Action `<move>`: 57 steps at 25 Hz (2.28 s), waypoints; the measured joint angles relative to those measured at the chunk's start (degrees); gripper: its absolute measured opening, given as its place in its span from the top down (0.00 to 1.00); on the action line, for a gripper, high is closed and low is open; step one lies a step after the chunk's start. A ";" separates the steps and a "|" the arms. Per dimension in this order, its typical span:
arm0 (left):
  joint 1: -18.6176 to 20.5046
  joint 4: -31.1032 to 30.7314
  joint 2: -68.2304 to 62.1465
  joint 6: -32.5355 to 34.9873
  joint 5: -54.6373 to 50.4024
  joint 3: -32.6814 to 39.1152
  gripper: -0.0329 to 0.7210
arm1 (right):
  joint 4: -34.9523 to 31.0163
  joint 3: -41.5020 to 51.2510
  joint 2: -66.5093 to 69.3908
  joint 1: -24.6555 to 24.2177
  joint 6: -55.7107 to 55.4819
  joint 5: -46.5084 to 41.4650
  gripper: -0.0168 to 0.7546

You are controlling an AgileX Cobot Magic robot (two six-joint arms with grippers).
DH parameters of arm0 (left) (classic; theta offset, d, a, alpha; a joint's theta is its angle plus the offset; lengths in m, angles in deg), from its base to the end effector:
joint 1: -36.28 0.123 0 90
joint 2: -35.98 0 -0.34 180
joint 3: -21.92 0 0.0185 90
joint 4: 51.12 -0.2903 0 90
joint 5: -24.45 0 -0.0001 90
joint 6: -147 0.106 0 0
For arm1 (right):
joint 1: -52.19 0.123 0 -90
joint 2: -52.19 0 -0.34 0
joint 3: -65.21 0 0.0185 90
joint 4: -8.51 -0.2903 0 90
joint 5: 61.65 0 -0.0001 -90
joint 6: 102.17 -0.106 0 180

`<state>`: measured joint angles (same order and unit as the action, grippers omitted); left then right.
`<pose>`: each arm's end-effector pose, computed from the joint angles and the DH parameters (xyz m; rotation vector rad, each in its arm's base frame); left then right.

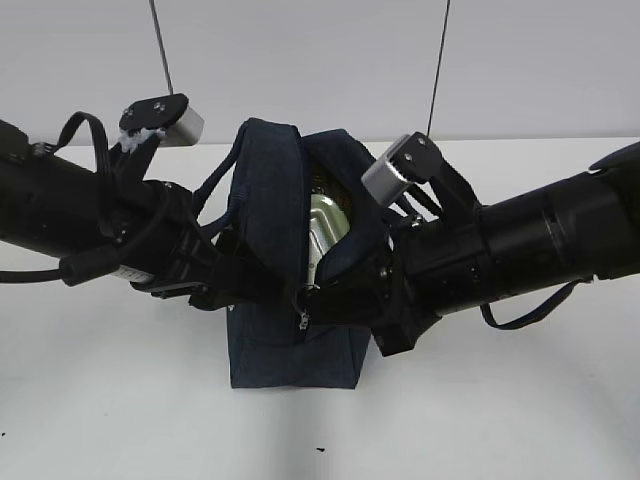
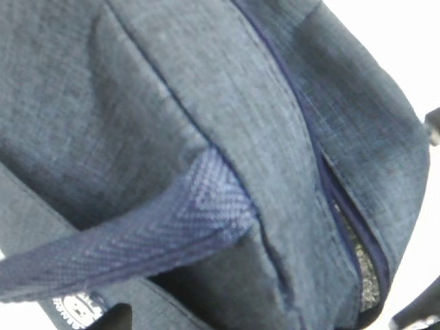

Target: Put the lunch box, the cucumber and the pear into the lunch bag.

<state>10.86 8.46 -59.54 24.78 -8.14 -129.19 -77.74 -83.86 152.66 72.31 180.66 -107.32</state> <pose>0.2859 -0.1905 0.2383 0.8056 2.3613 -0.7677 0.2970 0.1894 0.2266 -1.0879 1.9655 0.9445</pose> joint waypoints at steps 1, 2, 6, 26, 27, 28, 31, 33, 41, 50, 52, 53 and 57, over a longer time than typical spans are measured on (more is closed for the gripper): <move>0.00 0.00 0.00 0.00 0.00 0.00 0.28 | 0.00 0.00 -0.40 0.00 0.00 0.11 0.97; 0.00 0.00 0.00 0.00 0.00 0.00 0.28 | 0.00 0.00 -0.89 0.00 0.00 0.19 0.97; 0.00 0.00 0.00 0.00 -0.42 0.00 0.28 | 0.04 0.00 -2.55 0.00 -0.11 0.71 0.97; 0.00 0.00 0.00 0.00 -3.01 0.00 0.30 | -0.99 -5.11 -3.42 0.00 -0.20 3.70 0.97; 0.00 0.00 0.00 0.00 -3.01 0.00 0.31 | -1.21 -5.11 -3.42 0.00 -0.20 3.70 0.97; 0.00 0.00 0.00 0.00 -3.01 0.00 0.32 | -1.32 -5.11 -3.42 0.00 -0.20 3.70 0.97; 0.00 0.00 0.00 0.00 -3.01 0.00 0.34 | -1.53 -5.83 -3.42 0.00 -0.33 3.80 0.97; 0.00 0.00 0.00 0.00 -3.01 0.00 0.35 | -1.89 -6.32 -3.42 0.00 -0.33 3.80 0.97; 0.00 0.75 0.00 0.00 -0.67 0.00 0.51 | -2.00 -7.36 -3.42 0.00 -0.57 3.80 0.97; 0.00 1.48 0.00 0.00 -0.40 0.00 0.94 | -2.34 -7.36 -3.42 0.00 -0.65 4.89 0.97; 0.00 1.19 0.00 0.00 -0.46 0.00 0.96 | -2.35 -7.36 -3.42 0.00 -0.69 5.73 0.97; 0.00 1.05 0.00 0.00 -0.46 0.00 0.96 | -2.46 -7.36 -3.42 0.00 -0.78 6.16 0.97; 0.00 0.71 0.00 0.00 -0.46 0.00 0.96 | -2.66 -7.72 -3.42 0.00 -0.78 7.05 0.97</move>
<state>10.86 9.17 -59.54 24.78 -8.60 -129.19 -80.40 -91.58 149.24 72.31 179.88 -100.27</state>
